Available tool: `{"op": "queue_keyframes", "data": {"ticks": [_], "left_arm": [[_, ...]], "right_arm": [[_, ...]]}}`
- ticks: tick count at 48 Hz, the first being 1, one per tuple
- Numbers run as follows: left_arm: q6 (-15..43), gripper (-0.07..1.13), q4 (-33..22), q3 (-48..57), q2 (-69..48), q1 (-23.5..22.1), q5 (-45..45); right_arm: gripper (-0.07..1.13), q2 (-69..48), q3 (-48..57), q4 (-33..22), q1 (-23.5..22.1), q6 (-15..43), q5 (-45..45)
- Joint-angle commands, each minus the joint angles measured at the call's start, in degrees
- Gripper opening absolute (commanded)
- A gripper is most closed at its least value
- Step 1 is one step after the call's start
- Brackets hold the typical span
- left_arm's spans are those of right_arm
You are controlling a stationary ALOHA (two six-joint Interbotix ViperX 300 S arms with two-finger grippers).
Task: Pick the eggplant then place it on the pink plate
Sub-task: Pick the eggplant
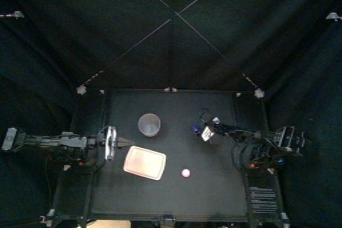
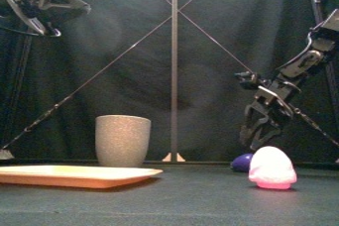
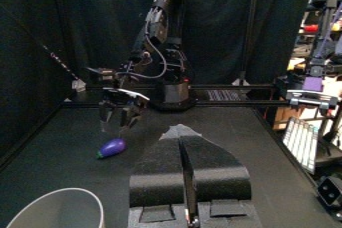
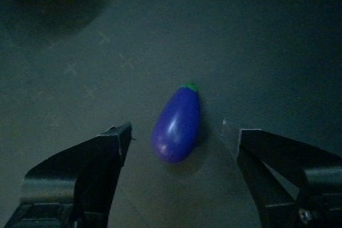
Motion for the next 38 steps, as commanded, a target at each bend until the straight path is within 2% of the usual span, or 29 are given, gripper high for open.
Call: {"op": "queue_keyframes", "data": {"ticks": [1, 26, 31, 38], "left_arm": [[0.09, -0.03, 0.09, -0.79, 0.18, 0.0, -0.26], [0.09, -0.03, 0.09, -0.7, 0.0, 0.0, 0.0], [0.09, -0.03, 0.09, -0.7, 0.0, 0.0, 0.0], [0.09, -0.03, 0.09, -0.7, 0.0, 0.09, 0.0]], "right_arm": [[1.05, 2.2, -2.11, 0.0, -0.18, -0.09, -0.53], [1.02, 10.37, -5.27, 0.26, 1.32, 0.0, -0.18], [0.93, 10.55, -5.1, 0.62, 1.32, 0.09, -0.09], [0.72, 10.55, -5.01, 0.7, 1.49, 0.09, -0.09]]}}
